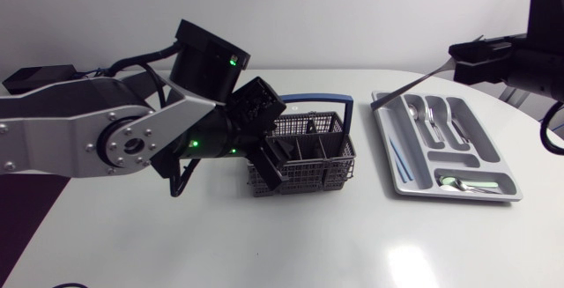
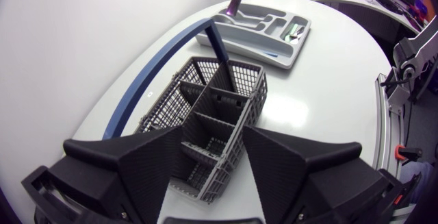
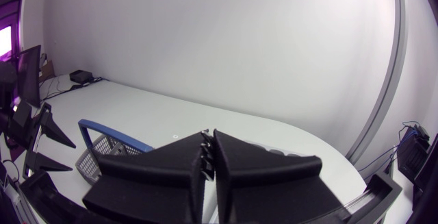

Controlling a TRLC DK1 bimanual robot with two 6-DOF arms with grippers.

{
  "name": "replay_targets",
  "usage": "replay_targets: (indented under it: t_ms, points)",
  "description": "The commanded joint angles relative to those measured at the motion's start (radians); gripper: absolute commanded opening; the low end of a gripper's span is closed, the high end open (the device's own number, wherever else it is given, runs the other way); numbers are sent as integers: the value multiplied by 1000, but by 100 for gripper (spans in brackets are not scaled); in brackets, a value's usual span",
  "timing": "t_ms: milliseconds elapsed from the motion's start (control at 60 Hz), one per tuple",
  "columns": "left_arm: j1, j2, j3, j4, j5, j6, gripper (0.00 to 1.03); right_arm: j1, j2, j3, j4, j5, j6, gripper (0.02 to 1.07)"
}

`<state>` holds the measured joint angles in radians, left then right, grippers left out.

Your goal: Unload the cutlery basket into the drawer organizer.

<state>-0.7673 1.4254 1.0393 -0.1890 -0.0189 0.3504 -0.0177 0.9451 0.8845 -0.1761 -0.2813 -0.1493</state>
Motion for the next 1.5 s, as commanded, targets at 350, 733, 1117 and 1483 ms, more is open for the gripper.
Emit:
replay_targets:
  t_ms: [350,733,1117,1483]
  points:
    - [-6,12,39,-121,215,88,63,-4,-218,-185,-154,-248,-145,8]
    - [-20,23,-24,-210,398,140,63,211,-256,-306,-143,-254,-136,8]
    - [-46,29,-127,-211,478,223,66,432,-149,-338,-6,-243,-52,8]
    - [-9,89,-125,-233,583,272,66,525,-77,-337,47,-291,-42,8]
